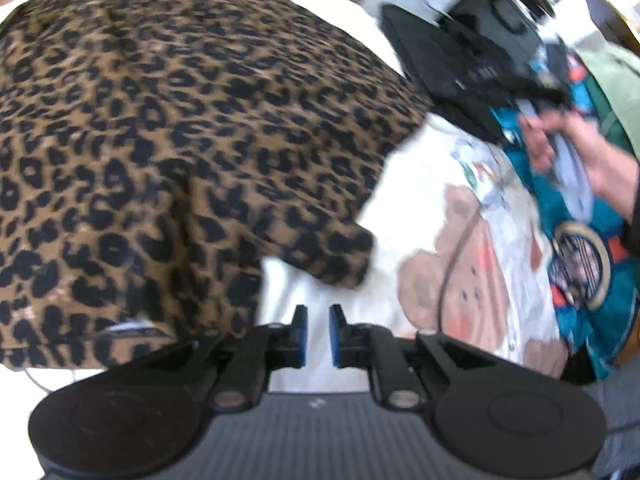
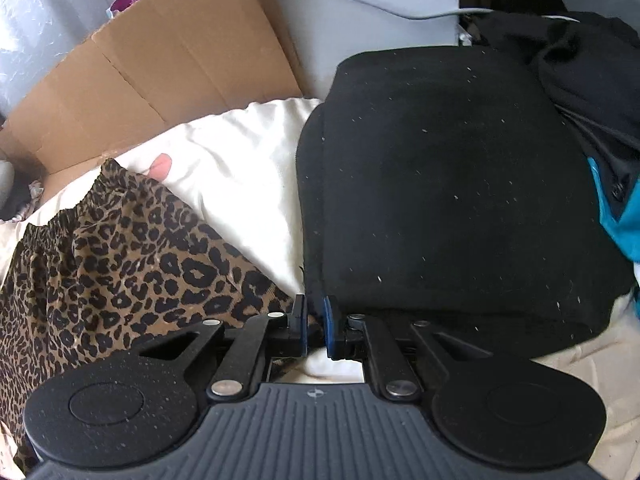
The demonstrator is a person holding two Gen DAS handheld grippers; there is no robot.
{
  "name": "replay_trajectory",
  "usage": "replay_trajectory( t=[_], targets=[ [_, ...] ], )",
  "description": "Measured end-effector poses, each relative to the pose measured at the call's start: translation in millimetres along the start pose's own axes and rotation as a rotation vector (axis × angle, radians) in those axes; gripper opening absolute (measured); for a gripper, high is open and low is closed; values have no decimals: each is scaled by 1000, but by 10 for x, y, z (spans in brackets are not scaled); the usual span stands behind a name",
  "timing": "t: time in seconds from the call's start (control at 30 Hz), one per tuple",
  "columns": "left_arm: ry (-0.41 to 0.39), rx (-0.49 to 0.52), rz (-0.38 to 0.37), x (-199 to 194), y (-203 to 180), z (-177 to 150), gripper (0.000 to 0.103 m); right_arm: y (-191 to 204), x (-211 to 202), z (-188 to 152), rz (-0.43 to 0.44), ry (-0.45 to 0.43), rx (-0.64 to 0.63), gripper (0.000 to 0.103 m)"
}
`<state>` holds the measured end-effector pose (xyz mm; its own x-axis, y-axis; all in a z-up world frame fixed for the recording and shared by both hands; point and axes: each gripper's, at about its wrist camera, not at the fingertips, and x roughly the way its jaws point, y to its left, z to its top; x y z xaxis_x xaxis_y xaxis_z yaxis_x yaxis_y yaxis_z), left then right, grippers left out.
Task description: Fold clothes
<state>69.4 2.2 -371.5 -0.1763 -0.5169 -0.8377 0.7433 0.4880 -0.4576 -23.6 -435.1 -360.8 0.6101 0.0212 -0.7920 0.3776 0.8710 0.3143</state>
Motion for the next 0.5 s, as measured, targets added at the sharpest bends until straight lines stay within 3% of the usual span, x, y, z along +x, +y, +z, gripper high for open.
replay_trajectory(
  t=[0.1,0.27,0.5],
  targets=[
    [-31,-72,-21,-44,98,119,31,-48,-14,-50,10,20,37,8],
    [-68,-101,-15,-114,154,271,33,-117,-9,-119,57,45,116,9],
    [-23,-193,-48,33,195,323,35,-28,170,-234,132,125,162,12]
  ],
)
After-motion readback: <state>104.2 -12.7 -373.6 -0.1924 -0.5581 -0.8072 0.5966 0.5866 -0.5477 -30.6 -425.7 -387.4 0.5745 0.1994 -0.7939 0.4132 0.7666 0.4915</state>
